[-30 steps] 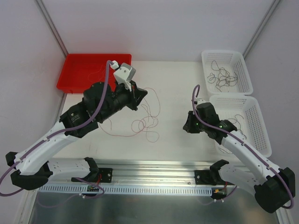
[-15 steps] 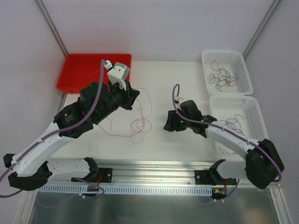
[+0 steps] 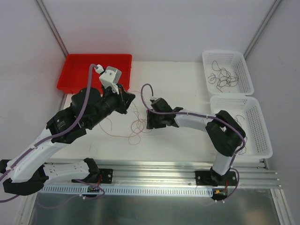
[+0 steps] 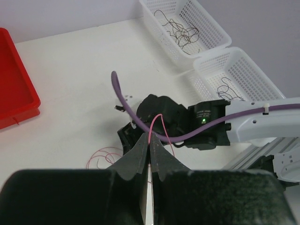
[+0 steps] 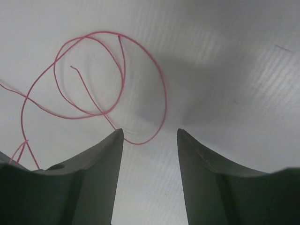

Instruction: Untangle the cables

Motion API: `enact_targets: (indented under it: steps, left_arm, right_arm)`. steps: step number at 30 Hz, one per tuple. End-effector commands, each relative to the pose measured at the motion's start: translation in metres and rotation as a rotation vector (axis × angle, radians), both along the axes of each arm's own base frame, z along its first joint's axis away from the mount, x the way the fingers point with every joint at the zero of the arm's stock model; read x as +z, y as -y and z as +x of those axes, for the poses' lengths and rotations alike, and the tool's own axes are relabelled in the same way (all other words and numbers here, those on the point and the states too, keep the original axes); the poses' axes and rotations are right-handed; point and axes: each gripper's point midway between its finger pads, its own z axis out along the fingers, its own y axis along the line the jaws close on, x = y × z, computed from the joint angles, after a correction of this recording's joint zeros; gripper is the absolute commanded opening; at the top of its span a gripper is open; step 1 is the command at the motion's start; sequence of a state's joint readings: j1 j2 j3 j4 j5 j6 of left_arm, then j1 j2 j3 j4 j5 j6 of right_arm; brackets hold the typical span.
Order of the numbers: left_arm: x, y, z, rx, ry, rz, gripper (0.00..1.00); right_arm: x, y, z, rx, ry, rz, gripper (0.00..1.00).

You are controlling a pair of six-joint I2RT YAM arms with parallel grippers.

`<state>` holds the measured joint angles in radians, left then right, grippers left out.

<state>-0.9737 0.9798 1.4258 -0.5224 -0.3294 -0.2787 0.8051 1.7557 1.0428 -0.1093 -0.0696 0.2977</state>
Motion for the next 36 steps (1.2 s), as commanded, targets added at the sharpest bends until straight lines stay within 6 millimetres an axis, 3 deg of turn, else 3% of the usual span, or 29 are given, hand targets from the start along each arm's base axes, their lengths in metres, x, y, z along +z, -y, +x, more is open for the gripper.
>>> enact_targets:
  steps: [1, 4, 10, 14, 19, 21, 23, 28, 30, 31, 33, 36]
  left_arm:
    - [0.007, -0.009, 0.002, 0.041, 0.015, -0.032, 0.00]
    - [0.007, -0.010, 0.000, 0.039, 0.014, -0.036, 0.00]
    - [0.003, -0.014, -0.001, 0.045, 0.013, -0.035, 0.00]
    - [0.007, -0.017, -0.002, 0.050, 0.023, -0.040, 0.00]
    - [0.013, -0.027, 0.000, 0.083, 0.047, -0.030, 0.00]
    - [0.018, -0.035, 0.002, 0.116, 0.068, -0.017, 0.00]
    - [0.024, -0.058, 0.010, 0.211, 0.112, 0.052, 0.00]
    - [0.018, -0.134, 0.034, 0.584, 0.166, 0.314, 0.00]
    - [0.009, -0.154, 0.040, 0.650, 0.138, 0.359, 0.00]
    - [0.000, -0.178, 0.047, 0.735, 0.095, 0.355, 0.00]
    - [-0.016, -0.186, 0.053, 0.722, 0.035, 0.337, 0.00]
    - [-0.049, -0.218, 0.064, 0.825, -0.076, 0.353, 0.00]
  right_arm:
    - [0.010, -0.021, 0.015, -0.059, 0.080, -0.043, 0.52]
    - [-0.004, -0.020, 0.014, -0.087, 0.077, -0.127, 0.51]
    - [-0.022, 0.013, 0.019, -0.204, 0.129, -0.354, 0.46]
    - [-0.030, 0.014, 0.017, -0.189, 0.114, -0.375, 0.42]
    - [-0.033, 0.020, 0.015, -0.183, 0.106, -0.392, 0.13]
    - [-0.029, 0.033, 0.015, -0.198, 0.108, -0.402, 0.01]
    - [-0.023, 0.047, 0.018, -0.225, 0.114, -0.405, 0.01]
    - [0.002, 0.116, 0.027, -0.352, 0.117, -0.384, 0.01]
    - [0.011, 0.141, 0.033, -0.399, 0.119, -0.379, 0.01]
    - [0.018, 0.152, 0.030, -0.414, 0.126, -0.370, 0.01]
    - [0.026, 0.171, 0.029, -0.432, 0.134, -0.375, 0.01]
    - [0.046, 0.192, 0.027, -0.450, 0.170, -0.368, 0.01]
